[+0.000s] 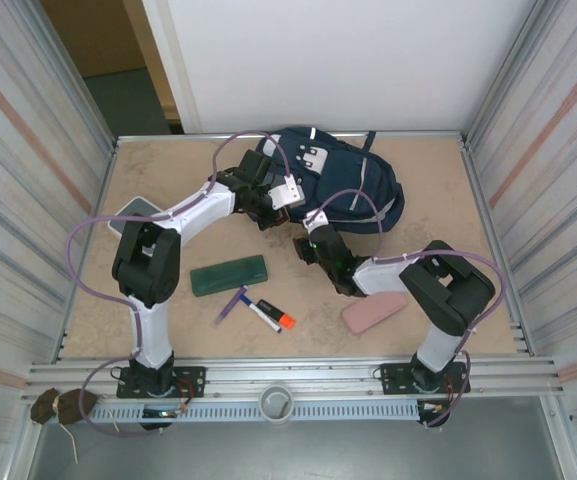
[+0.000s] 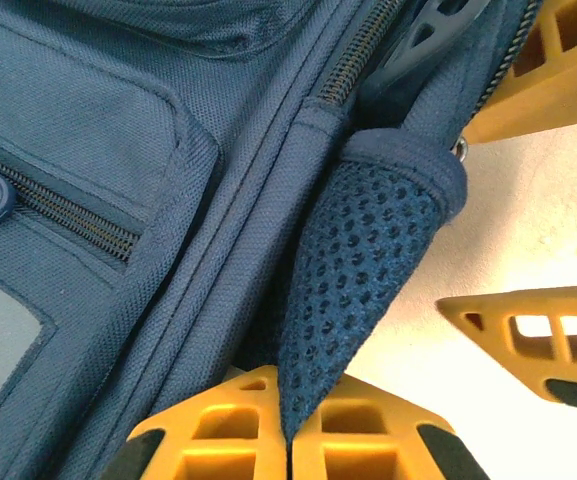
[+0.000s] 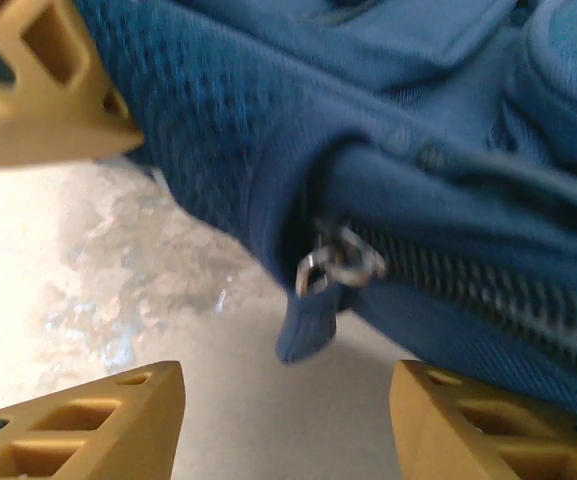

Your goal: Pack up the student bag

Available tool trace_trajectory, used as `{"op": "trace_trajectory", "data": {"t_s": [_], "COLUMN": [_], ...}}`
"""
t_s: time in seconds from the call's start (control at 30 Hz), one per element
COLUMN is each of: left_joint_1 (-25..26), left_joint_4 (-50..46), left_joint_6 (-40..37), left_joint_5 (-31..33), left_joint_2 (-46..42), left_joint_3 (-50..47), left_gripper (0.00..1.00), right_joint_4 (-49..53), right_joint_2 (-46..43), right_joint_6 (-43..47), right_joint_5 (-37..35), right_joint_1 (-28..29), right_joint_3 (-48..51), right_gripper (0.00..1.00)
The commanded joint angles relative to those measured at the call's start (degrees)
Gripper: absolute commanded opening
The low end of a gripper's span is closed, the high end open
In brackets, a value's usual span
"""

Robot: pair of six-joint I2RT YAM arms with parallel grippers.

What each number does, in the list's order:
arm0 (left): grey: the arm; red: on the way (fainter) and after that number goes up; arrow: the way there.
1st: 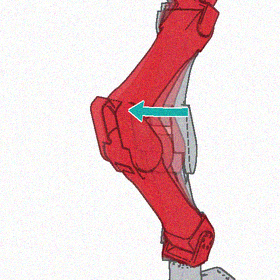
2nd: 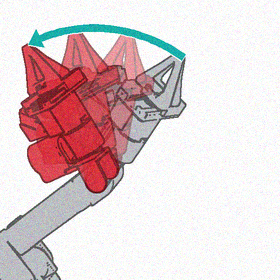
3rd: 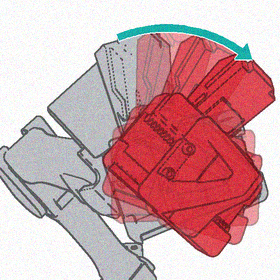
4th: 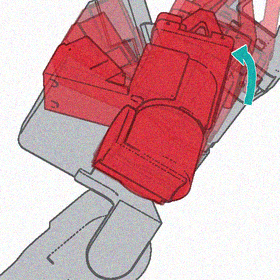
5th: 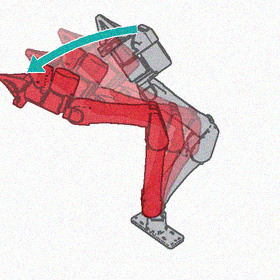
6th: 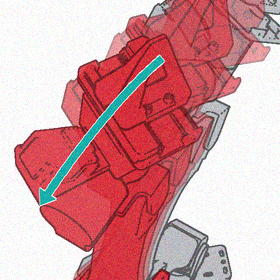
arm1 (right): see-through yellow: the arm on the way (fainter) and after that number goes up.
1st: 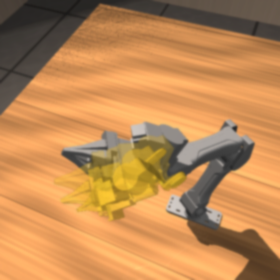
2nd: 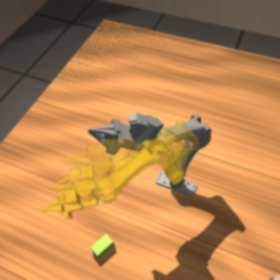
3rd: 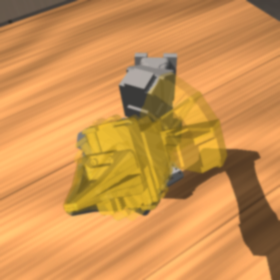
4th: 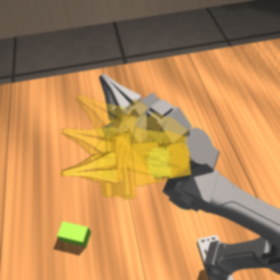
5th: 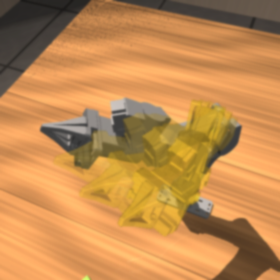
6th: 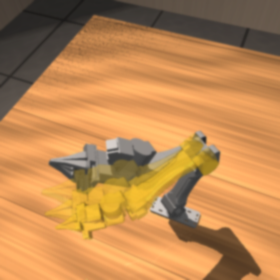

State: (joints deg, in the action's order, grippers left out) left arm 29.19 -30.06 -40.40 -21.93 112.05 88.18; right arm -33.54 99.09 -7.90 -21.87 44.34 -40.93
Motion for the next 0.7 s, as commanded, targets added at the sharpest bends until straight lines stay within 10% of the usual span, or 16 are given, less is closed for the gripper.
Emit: {"op": "trace_trajectory", "data": {"t_s": [0.0,0.47,0.67], "left_joint_1": [-0.2,-0.8,-2.0], "left_joint_4": [0.2,0.4,2.0], "left_joint_6": [1.1,0.0,-1.6], "left_joint_5": [-5.3,-3.3,-2.0], "left_joint_2": [-3.8,-3.6,-3.7], "left_joint_3": [2.1,0.9,-1.6], "left_gripper": [0.00,0.00,0.00], "right_joint_4": [-3.2,-0.2,6.8], "right_joint_2": [1.8,-1.8,-8.1], "right_joint_6": [2.0,4.6,2.7], "right_joint_5": [-5.3,-10.4,-6.1], "right_joint_1": [0.7,2.3,0.2], "right_joint_3": [-2.7,-0.9,3.3], "right_gripper": [0.52,0.01,0.00]}}
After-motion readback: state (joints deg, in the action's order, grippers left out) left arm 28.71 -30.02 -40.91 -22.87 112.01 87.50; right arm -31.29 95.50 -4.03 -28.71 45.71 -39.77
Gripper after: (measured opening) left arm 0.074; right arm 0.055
